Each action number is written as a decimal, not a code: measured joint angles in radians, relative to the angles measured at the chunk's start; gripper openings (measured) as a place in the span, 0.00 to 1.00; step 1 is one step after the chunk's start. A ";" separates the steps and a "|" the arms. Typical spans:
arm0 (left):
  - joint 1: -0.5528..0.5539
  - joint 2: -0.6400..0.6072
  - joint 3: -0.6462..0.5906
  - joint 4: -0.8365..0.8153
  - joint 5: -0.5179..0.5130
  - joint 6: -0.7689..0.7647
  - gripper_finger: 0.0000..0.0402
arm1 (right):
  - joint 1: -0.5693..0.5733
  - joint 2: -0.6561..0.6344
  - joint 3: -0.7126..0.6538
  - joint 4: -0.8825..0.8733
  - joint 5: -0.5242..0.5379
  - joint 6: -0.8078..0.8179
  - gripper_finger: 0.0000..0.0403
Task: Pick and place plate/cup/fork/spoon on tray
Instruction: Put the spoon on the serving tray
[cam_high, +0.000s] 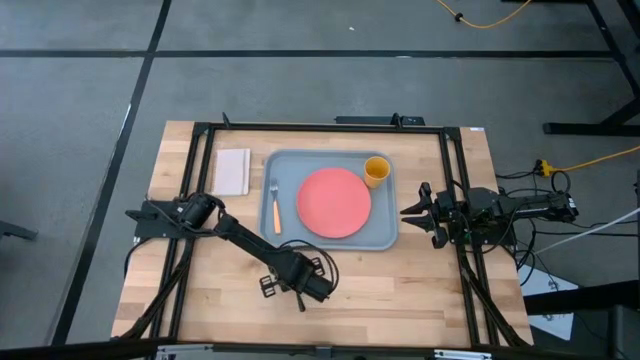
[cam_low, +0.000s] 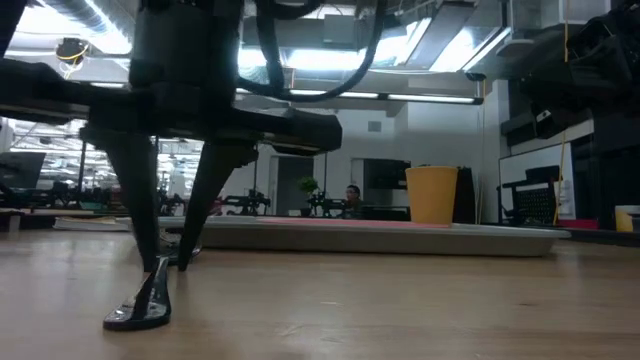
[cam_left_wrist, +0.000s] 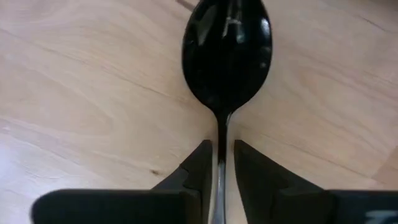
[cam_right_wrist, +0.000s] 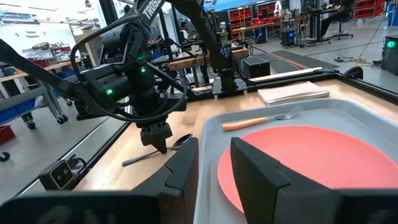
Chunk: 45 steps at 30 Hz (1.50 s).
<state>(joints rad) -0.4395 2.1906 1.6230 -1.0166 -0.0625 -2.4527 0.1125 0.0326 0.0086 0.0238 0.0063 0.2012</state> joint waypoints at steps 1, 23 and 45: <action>0.006 0.000 0.000 0.001 0.004 0.011 0.13 | 0.000 0.000 0.000 0.000 0.000 0.000 0.25; 0.017 0.008 0.093 -0.115 -0.045 0.057 0.01 | 0.000 0.000 0.000 0.000 0.000 0.000 0.25; 0.264 -0.017 0.298 -0.557 -0.066 0.558 0.01 | 0.000 0.000 0.000 0.000 0.000 0.000 0.25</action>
<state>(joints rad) -0.1756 2.1738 1.9209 -1.5738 -0.1284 -1.8944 0.1123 0.0326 0.0086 0.0238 0.0064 0.2012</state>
